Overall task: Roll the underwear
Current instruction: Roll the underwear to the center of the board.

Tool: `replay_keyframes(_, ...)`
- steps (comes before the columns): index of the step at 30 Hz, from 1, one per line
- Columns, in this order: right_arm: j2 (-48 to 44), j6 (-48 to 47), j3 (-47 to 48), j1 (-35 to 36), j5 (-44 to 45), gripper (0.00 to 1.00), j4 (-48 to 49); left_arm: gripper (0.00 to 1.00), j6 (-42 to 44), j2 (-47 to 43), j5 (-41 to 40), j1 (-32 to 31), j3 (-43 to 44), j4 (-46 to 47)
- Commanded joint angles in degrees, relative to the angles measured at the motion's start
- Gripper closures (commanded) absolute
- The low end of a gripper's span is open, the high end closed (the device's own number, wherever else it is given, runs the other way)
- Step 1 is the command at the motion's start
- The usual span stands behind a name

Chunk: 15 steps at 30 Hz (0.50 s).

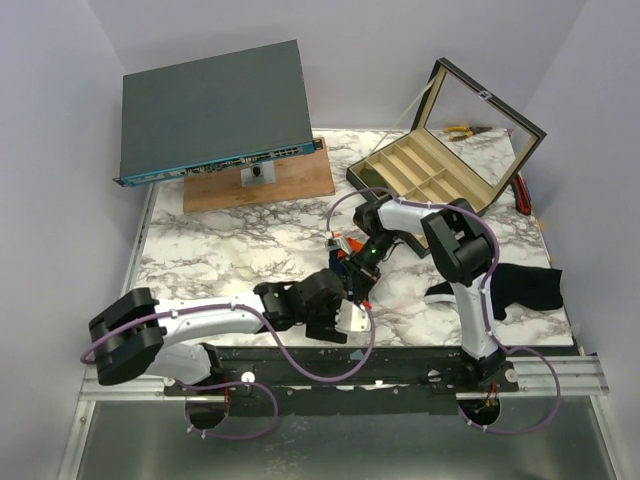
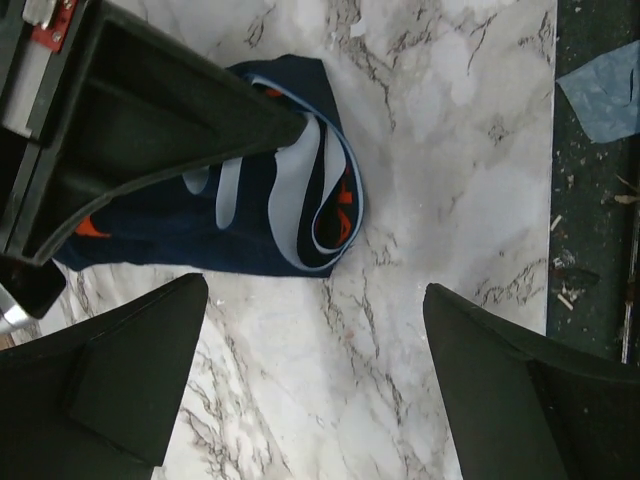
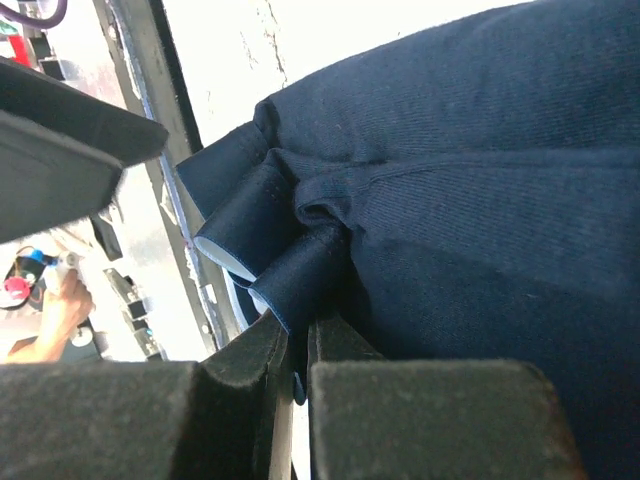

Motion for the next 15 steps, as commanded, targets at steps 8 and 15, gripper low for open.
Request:
replay_keyframes(8,3.3,-0.6,1.4,-0.7,0.0,0.93,-1.2,0.02,-0.7,10.1,-10.6,-5.5,4.8,8.9)
replay_keyframes(15,3.1,-0.4,1.6,-0.8,0.3,0.92,-1.5,0.12,-1.5,14.2,-9.8,-5.4,7.3,6.6)
